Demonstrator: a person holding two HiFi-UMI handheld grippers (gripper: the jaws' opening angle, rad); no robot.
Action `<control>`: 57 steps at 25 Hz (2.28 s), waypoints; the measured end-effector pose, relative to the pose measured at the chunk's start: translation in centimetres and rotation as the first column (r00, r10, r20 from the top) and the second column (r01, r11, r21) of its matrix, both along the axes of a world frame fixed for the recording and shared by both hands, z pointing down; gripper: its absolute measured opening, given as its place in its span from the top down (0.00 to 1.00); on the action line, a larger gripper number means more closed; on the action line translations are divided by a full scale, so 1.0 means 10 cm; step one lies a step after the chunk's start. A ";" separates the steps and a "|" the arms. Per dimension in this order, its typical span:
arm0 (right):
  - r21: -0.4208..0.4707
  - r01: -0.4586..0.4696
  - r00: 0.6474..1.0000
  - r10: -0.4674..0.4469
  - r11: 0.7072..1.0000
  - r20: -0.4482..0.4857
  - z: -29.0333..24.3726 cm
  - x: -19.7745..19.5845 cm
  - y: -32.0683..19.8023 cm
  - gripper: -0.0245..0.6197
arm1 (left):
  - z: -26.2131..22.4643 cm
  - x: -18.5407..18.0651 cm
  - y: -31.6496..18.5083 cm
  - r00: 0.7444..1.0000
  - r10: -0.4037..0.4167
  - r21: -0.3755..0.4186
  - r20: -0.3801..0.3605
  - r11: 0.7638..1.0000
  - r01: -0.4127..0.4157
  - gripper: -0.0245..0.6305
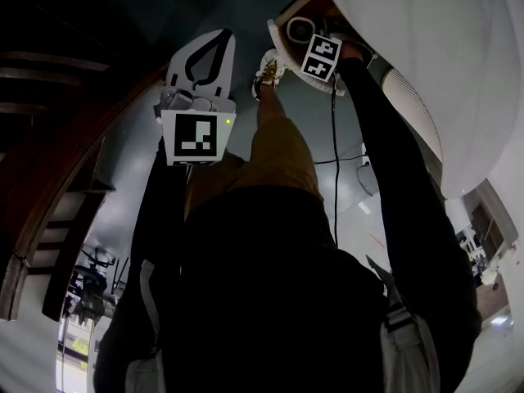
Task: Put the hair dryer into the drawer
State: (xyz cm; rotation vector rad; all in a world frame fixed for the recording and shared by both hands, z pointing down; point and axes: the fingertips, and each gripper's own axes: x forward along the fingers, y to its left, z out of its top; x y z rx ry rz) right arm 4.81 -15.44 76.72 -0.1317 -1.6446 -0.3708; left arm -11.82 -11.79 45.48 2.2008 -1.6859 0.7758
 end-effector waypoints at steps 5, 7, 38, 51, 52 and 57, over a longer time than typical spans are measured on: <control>0.009 0.003 1.000 -0.003 1.000 0.028 -0.09 -0.03 0.06 0.57 | -0.06 -0.01 0.01 1.000 0.006 0.009 0.005 1.000 -0.006 0.94; 0.020 -0.003 0.999 0.002 1.000 0.049 -0.15 -0.05 0.08 0.56 | -0.08 0.00 0.00 1.000 0.013 0.023 0.003 1.000 -0.013 0.94; 0.110 -0.355 0.911 0.317 0.928 0.265 -1.19 -0.01 0.13 0.55 | -0.52 0.39 -0.22 0.986 0.163 0.130 0.014 0.978 -0.164 0.94; 0.118 -0.570 0.751 0.457 0.813 0.477 -2.18 -0.17 0.10 0.55 | -0.89 0.41 -0.10 0.981 0.192 0.196 0.038 0.961 -0.195 0.94; 0.108 -0.590 0.730 0.472 0.800 0.494 -2.24 -0.18 0.11 0.55 | -0.91 0.41 -0.08 0.980 0.196 0.202 0.037 0.959 -0.199 0.94; 0.054 -0.711 0.595 0.560 0.701 0.577 -2.49 -0.09 0.14 0.55 | -1.02 0.43 -0.01 0.975 0.220 0.227 0.025 0.949 -0.220 0.94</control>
